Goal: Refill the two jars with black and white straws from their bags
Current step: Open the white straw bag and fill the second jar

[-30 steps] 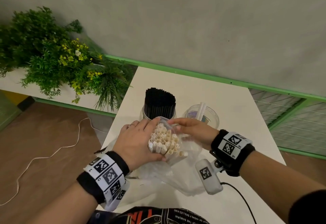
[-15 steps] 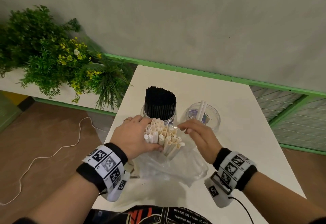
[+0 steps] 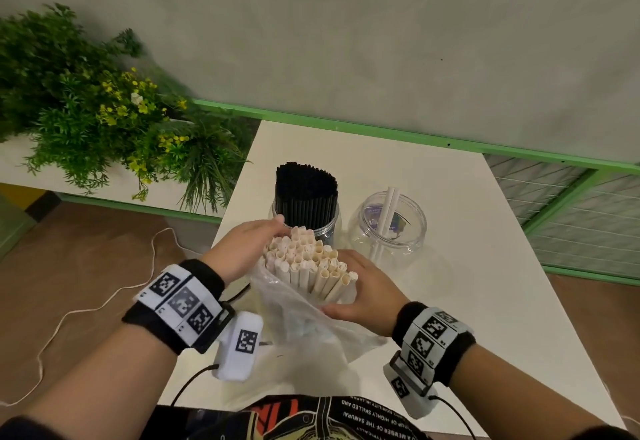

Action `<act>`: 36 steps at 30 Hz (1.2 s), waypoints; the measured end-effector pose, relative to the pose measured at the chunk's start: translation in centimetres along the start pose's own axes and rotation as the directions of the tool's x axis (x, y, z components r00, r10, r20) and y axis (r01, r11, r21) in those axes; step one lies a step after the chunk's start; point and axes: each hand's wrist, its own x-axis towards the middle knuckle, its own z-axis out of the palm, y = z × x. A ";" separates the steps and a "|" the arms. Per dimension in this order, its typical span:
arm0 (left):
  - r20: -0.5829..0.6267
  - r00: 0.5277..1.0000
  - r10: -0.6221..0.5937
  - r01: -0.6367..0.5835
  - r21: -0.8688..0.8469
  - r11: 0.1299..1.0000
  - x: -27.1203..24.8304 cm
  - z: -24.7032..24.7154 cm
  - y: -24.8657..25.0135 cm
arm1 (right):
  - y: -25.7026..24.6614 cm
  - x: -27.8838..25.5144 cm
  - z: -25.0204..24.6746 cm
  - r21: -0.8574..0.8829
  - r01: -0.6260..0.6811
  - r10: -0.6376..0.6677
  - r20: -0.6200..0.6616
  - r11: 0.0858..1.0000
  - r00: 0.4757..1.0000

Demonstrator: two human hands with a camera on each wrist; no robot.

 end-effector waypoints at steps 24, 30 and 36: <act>-0.235 0.951 0.203 -0.171 0.147 0.974 -2.9 -0.3 -5.0 | 0.0 -0.3 1.3 -0.067 -0.032 0.025 -0.097 0.997 0.995; -0.142 0.984 0.107 -0.075 0.214 0.974 -2.3 -0.9 -6.6 | -0.2 -0.1 1.9 -0.124 -0.031 0.018 -0.102 0.992 0.995; -0.060 0.975 0.212 -0.180 0.343 0.922 -1.7 0.0 -8.3 | -0.4 -0.3 2.1 -0.070 -0.037 0.029 -0.111 0.997 0.993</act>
